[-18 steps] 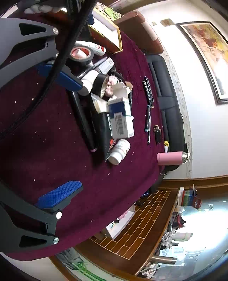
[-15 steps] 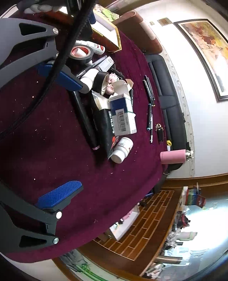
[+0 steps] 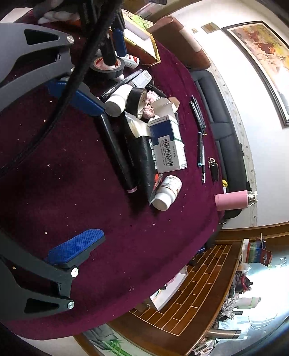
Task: Organize objects
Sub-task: 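Reach the left tool toward the black tape roll with red core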
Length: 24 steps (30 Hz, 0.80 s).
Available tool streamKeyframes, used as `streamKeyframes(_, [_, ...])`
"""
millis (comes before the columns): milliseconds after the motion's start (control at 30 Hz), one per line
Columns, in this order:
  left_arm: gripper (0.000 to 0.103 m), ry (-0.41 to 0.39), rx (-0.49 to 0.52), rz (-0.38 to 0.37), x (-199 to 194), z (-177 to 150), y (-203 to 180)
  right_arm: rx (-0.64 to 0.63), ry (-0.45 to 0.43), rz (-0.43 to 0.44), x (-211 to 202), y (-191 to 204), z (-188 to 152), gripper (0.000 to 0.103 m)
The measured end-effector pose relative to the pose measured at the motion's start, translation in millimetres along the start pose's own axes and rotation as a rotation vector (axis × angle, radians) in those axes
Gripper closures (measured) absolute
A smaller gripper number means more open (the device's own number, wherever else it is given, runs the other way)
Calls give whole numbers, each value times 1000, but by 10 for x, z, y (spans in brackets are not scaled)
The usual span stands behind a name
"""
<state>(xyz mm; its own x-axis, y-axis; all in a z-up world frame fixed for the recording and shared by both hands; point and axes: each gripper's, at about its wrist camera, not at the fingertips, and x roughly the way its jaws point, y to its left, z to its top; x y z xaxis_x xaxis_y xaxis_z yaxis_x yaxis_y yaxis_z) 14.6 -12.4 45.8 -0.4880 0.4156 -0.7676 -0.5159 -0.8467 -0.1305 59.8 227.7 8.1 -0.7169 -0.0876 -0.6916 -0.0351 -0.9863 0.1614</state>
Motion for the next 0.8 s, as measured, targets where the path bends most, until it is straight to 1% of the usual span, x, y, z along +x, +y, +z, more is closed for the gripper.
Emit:
streamKeyframes(33, [49, 5, 2, -31, -7, -4, 30, 4, 10, 0, 19, -7, -1, 0])
streamKeyframes(133, [49, 32, 11, -76, 14, -5, 112, 15, 30, 7, 69, -11, -2, 0])
streamKeyframes(233, [49, 36, -18, -173, 27, 23, 232, 16, 37, 9, 87, 0, -8, 0])
streamKeyframes(300, [49, 30, -58, -260, 13, 21, 306, 18, 49, 8, 114, 6, -7, 0])
streamKeyframes(333, [49, 32, -77, -318, 2, 12, 310, 18, 60, 8, 132, 12, -8, 0])
streamKeyframes(400, [49, 35, -71, -368, -12, 5, 247, 22, 71, 12, 153, 17, -5, 0])
streamKeyframes(467, [49, 25, -51, -437, -71, -5, 118, 29, 74, 16, 159, 16, -8, 0])
streamKeyframes(500, [49, 27, -44, -457, -93, 5, 67, 35, 76, 18, 162, 6, -11, 0])
streamKeyframes(533, [49, 35, -29, -468, -97, 6, -10, 43, 81, 21, 167, -6, -13, 0])
streamKeyframes(600, [49, 33, 7, -446, -128, 10, -133, 60, 93, 22, 185, -30, -20, 0])
streamKeyframes(633, [49, 27, 21, -427, -141, 18, -175, 66, 98, 22, 193, -36, -22, 0])
streamKeyframes(700, [49, 9, 30, -362, -151, 48, -219, 74, 99, 26, 192, -49, -26, 0])
streamKeyframes(800, [49, -6, 14, -294, -124, 104, -225, 74, 95, 29, 174, -48, -34, 0])
